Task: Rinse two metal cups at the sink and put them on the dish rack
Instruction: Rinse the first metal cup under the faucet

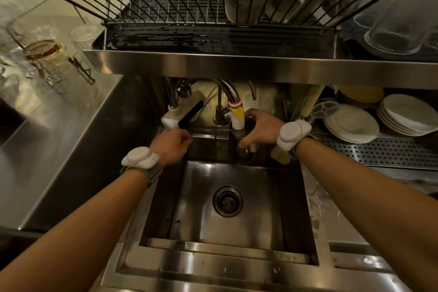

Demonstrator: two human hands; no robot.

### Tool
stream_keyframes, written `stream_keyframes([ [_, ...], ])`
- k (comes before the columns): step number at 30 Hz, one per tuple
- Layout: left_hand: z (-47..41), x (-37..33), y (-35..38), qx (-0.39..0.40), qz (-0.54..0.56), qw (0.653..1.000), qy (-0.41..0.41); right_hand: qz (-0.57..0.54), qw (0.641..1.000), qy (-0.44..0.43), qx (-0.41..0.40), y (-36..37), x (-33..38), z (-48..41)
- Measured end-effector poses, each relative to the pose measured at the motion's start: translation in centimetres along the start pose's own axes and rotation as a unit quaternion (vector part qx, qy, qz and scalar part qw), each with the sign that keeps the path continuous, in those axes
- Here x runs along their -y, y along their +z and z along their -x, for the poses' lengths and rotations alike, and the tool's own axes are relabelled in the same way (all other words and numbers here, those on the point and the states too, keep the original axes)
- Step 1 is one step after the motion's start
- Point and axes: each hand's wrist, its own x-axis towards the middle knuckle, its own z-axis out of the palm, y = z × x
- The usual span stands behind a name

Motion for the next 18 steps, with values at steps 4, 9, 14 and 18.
stream_keyframes([
  [4, -0.12, 0.31, 0.1, 0.009, -0.006, 1.0, 0.005, -0.022, 1.0, -0.019, 0.01, 0.81, 0.49, -0.12],
  [9, -0.15, 0.24, 0.27, 0.017, -0.008, 1.0, 0.011, -0.001, 1.0, -0.009, -0.002, -0.06, 0.34, 0.18],
  [14, -0.23, 0.02, 0.49, 0.021, -0.015, 1.0, 0.009, 0.018, 0.999, -0.027, 0.043, 0.41, 0.28, -0.03],
  [18, -0.13, -0.21, 0.38, 0.019, -0.012, 1.0, 0.019, 0.031, 0.999, -0.033, -0.01, 0.76, 0.42, -0.29],
])
